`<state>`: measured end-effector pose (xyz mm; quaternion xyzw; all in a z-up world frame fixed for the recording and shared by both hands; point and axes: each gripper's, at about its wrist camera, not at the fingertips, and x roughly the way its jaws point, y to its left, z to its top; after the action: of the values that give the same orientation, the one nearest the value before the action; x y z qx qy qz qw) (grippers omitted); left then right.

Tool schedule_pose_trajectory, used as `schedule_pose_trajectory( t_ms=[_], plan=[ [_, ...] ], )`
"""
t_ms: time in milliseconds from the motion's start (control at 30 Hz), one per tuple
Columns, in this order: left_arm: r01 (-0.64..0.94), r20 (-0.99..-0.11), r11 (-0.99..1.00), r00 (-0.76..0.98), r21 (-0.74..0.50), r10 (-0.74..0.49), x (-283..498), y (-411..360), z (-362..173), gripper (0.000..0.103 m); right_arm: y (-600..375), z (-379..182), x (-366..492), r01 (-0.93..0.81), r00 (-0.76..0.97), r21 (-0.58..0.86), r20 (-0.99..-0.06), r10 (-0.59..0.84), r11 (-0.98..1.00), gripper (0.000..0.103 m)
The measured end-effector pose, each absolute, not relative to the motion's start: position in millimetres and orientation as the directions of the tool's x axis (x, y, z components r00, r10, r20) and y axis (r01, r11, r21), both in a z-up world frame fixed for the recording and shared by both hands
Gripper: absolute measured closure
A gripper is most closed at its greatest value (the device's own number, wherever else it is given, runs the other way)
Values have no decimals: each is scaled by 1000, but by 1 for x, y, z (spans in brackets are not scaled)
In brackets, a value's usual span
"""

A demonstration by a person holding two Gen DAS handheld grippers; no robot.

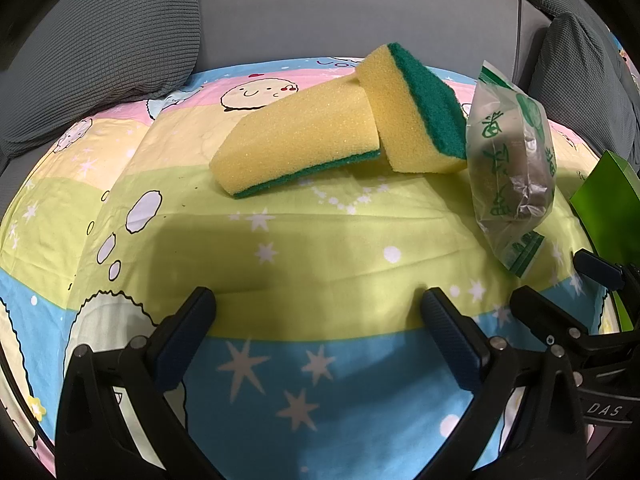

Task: Organize objects

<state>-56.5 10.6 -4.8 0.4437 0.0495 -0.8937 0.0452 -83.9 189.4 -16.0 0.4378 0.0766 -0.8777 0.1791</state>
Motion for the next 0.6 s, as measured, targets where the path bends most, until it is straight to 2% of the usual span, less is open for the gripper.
schedule_pose_trajectory(
  t_ms=[600],
  plan=[
    [126, -797, -991, -602, -47, -39, -57, 11, -7, 1, 189, -16, -84, 382, -552, 23, -796, -248, -924, 0]
  ],
)
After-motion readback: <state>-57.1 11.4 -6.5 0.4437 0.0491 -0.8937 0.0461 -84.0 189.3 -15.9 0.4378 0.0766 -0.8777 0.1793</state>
